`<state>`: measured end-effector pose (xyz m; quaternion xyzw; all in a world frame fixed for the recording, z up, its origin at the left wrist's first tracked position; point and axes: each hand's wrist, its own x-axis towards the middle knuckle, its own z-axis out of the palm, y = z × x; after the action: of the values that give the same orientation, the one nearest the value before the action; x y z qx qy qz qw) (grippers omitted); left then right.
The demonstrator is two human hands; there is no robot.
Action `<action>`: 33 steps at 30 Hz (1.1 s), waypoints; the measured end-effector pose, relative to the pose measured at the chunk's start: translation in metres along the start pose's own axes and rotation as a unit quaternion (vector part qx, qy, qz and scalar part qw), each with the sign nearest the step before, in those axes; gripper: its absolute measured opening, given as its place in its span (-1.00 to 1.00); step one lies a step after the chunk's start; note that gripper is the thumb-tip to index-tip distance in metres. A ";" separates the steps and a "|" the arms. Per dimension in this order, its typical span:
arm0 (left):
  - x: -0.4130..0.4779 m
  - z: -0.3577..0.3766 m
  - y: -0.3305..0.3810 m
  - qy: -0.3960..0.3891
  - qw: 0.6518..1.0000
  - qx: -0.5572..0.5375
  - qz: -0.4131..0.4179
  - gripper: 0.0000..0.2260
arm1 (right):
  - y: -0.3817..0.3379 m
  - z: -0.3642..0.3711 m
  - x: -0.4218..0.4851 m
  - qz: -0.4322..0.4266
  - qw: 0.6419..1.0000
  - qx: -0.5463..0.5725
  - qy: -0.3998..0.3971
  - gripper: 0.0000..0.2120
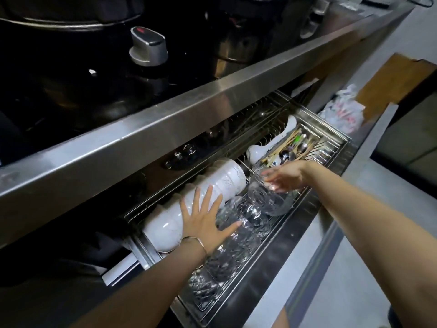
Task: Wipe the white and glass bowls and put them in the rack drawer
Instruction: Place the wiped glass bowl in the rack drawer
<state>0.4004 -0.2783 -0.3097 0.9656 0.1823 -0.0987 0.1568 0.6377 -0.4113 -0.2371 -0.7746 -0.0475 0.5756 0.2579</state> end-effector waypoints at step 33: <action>-0.002 0.003 0.002 0.018 1.000 0.001 -0.002 0.03 | -0.008 0.025 0.009 0.006 0.997 -0.074 -0.022 -0.90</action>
<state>0.3990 -0.2818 -0.3112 0.9670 0.1873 -0.0816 0.1521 0.6192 -0.3927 -0.2465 -0.7793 -0.0914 0.5884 0.1952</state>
